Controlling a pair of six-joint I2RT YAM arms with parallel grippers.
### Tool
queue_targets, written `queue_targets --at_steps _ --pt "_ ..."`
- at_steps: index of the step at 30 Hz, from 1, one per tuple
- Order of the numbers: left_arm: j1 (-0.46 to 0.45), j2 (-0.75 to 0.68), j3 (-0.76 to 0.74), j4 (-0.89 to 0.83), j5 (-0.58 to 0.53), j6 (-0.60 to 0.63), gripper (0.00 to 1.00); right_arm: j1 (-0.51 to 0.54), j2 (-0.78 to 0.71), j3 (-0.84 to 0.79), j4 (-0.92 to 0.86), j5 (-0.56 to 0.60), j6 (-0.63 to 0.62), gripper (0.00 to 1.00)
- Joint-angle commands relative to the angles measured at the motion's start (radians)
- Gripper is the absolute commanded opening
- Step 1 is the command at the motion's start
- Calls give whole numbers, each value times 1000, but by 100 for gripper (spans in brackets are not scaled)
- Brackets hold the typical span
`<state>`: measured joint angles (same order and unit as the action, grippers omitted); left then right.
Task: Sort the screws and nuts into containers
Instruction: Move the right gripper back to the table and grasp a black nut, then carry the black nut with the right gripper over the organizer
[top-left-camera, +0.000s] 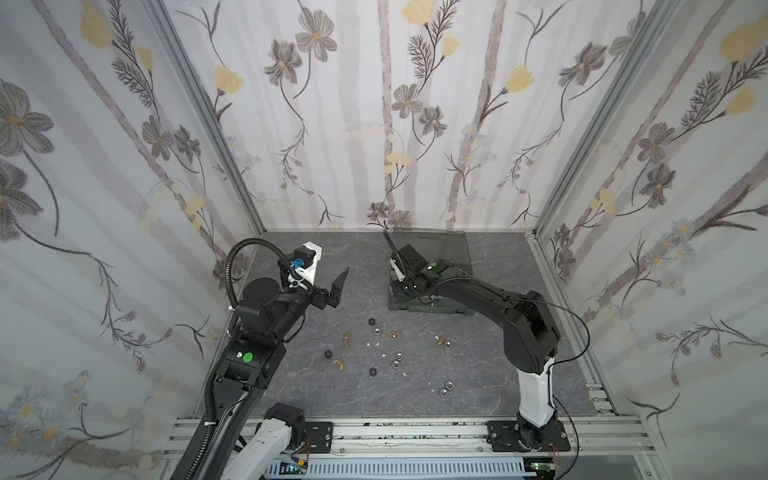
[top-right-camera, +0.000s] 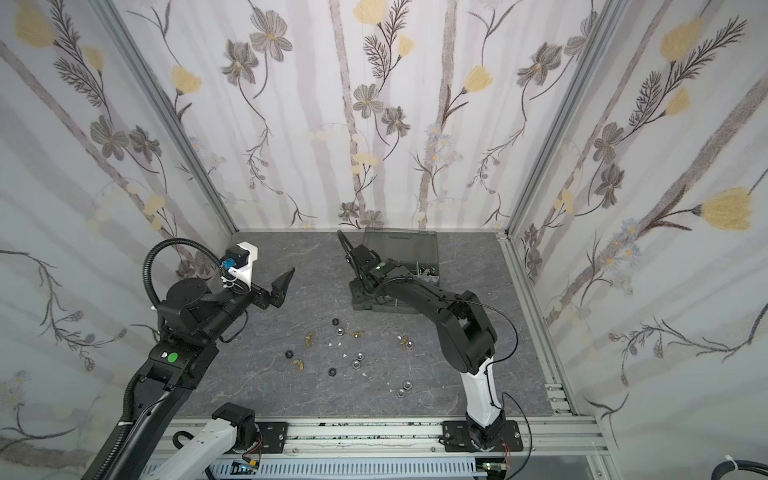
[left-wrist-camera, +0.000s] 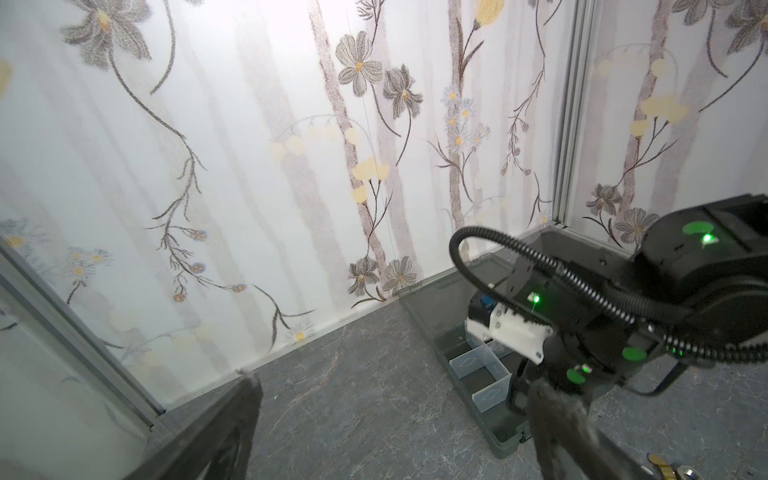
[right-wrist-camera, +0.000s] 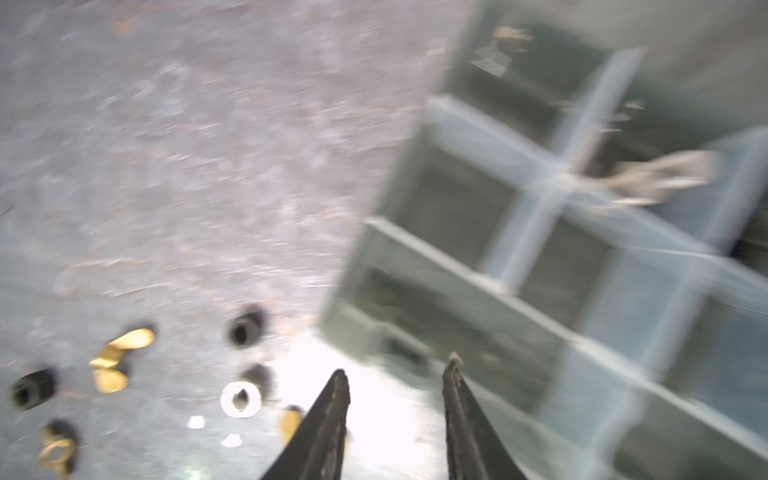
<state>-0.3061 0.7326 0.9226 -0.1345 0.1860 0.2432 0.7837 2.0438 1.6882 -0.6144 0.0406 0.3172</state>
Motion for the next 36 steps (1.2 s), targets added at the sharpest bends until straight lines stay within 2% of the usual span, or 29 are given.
queue_targets --at_steps 1,8,20,32,36 --pt "0 -32 -13 -3 -3 -17 100 74 70 64 -5 -43 80 41" --pt "1 -90 -44 -22 -11 -17 100 137 183 150 -35 -47 121 44" --pt "0 -118 -72 -17 -16 -17 100 146 251 159 -42 -28 134 45" --pt "0 -103 -74 -6 -17 -19 100 145 300 191 -39 -17 120 37" --pt "0 -99 -64 -19 -26 -11 100 143 312 197 -44 -22 113 28"
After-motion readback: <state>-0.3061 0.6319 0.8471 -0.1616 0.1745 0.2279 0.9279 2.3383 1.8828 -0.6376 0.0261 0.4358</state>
